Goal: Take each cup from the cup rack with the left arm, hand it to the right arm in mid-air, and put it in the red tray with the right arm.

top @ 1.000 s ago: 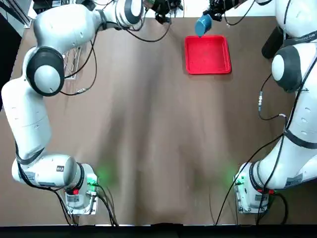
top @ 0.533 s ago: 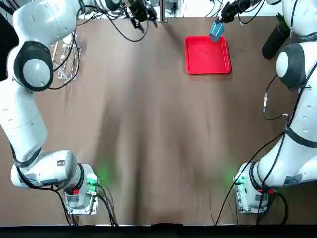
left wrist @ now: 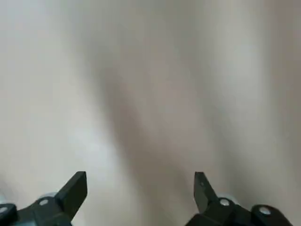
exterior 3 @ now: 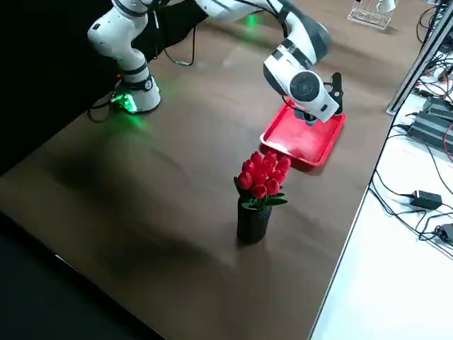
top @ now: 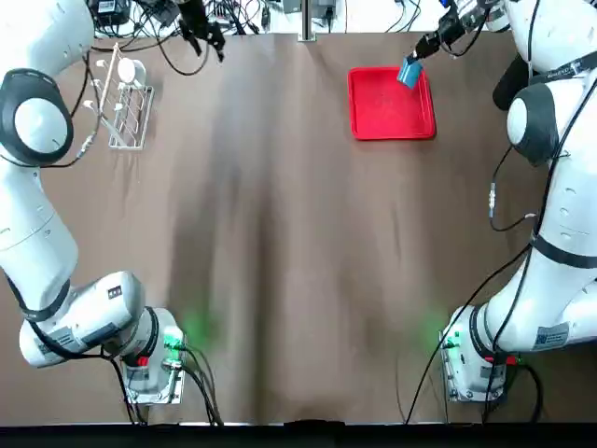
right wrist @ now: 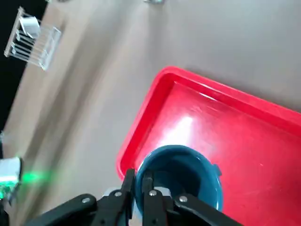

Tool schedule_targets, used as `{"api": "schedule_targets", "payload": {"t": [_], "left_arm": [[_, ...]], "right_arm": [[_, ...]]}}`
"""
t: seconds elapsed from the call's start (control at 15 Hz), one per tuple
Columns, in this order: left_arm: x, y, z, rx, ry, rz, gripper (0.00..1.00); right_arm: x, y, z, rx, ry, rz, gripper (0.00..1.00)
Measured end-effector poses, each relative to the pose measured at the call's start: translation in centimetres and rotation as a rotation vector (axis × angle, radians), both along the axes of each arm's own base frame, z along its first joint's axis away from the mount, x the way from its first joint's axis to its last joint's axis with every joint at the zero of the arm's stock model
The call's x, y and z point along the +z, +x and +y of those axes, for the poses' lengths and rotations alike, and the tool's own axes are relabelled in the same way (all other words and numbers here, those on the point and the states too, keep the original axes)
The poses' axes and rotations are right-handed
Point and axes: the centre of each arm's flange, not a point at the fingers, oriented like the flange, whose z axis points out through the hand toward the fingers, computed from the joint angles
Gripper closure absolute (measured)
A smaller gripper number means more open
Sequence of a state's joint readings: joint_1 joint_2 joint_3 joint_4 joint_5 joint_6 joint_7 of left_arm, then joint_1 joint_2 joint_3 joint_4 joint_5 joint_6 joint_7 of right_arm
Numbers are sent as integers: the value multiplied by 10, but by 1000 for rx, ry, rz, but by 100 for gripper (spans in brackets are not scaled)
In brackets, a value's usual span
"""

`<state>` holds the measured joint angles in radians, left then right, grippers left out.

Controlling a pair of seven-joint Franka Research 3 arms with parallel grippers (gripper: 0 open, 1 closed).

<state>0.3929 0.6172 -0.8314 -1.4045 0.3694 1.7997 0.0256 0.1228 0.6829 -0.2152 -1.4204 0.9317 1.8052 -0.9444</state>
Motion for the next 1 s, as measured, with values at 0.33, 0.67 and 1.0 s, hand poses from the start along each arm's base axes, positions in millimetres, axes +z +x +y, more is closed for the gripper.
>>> {"api": "schedule_targets", "payload": {"t": [0.33, 0.67, 1.0], "left_arm": [[1, 17, 89, -252, 158, -55, 0], [-18, 24, 155, -407, 279, -14, 0], [-50, 32, 187, -507, 389, 16, 0]], "right_arm": [[-15, 6, -19, -13, -85, -60, 89], [-21, 10, -22, 47, -130, -110, 89], [-25, 13, -18, 279, -161, -273, 89]]}}
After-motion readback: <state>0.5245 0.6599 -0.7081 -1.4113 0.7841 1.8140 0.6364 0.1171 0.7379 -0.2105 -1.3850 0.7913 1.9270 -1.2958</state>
